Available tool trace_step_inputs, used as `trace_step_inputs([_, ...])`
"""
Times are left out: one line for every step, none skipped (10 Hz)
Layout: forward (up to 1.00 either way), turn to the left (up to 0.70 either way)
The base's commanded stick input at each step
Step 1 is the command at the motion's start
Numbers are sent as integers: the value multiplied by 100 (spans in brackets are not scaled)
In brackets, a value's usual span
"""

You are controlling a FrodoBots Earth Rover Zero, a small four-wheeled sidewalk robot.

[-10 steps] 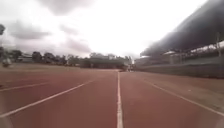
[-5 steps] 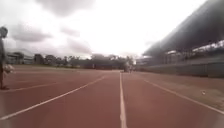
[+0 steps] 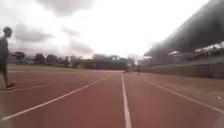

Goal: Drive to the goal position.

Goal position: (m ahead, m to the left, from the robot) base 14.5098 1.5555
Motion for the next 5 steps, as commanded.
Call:
trace_step_inputs([85,0])
trace_step_inputs([85,-11])
trace_step_inputs([85,-21])
trace_step_inputs([85,-31])
trace_step_inputs([85,-34])
